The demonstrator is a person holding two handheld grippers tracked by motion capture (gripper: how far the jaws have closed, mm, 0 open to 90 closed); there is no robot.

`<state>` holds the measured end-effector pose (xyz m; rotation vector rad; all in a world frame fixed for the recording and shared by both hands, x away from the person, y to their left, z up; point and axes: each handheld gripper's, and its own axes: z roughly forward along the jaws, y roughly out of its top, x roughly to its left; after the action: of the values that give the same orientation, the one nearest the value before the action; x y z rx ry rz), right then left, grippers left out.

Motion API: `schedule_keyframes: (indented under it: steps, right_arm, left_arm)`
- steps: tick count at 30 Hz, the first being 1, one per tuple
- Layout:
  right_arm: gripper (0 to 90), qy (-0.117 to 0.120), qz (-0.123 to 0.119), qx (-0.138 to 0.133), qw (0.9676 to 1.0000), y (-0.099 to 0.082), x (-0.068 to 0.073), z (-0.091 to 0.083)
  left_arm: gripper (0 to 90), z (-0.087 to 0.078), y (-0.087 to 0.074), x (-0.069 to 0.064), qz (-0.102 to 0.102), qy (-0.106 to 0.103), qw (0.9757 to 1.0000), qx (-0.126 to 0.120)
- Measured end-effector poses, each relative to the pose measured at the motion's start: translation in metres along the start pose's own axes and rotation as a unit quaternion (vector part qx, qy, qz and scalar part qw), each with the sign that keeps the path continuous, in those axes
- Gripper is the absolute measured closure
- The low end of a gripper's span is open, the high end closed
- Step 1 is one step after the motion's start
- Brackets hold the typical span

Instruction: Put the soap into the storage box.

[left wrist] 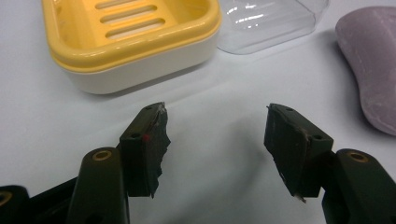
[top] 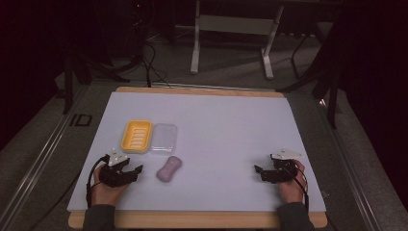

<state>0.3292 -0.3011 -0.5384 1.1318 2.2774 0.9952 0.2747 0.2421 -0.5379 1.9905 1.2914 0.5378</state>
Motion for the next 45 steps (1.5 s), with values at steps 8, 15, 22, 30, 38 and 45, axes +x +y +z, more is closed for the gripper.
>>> schedule_keyframes:
  steps: [8,15,22,30,38,45]
  right_arm:
    - [14.0,-0.002,0.011,-0.031,0.9994,-0.003,-0.002,-0.005]
    - [14.2,-0.002,0.006,-0.033,0.9994,-0.003,-0.001,-0.006]
    - [14.7,-0.024,-0.003,-0.037,0.9990,-0.004,0.003,-0.006]
    - [14.8,-0.022,0.005,-0.058,0.9981,-0.006,0.001,-0.010]
    - [15.7,-0.018,-0.002,-0.062,0.9979,-0.006,0.002,-0.011]
    - [15.7,-0.017,-0.004,-0.061,0.9980,-0.006,0.003,-0.011]
  left_arm:
    - [39.5,-0.005,0.002,0.000,-0.004,-0.008,0.9999,-0.010]
    - [39.5,-0.008,0.004,-0.003,0.003,-0.005,1.0000,-0.008]
    - [39.5,-0.005,0.006,-0.006,0.006,-0.008,0.9999,-0.004]
    - [39.4,-0.007,0.014,-0.016,0.018,-0.016,0.9997,0.007]
    - [39.4,-0.009,0.018,-0.022,0.032,-0.022,0.9990,0.019]
    - [39.3,-0.009,0.025,-0.021,0.047,-0.035,0.9981,0.020]
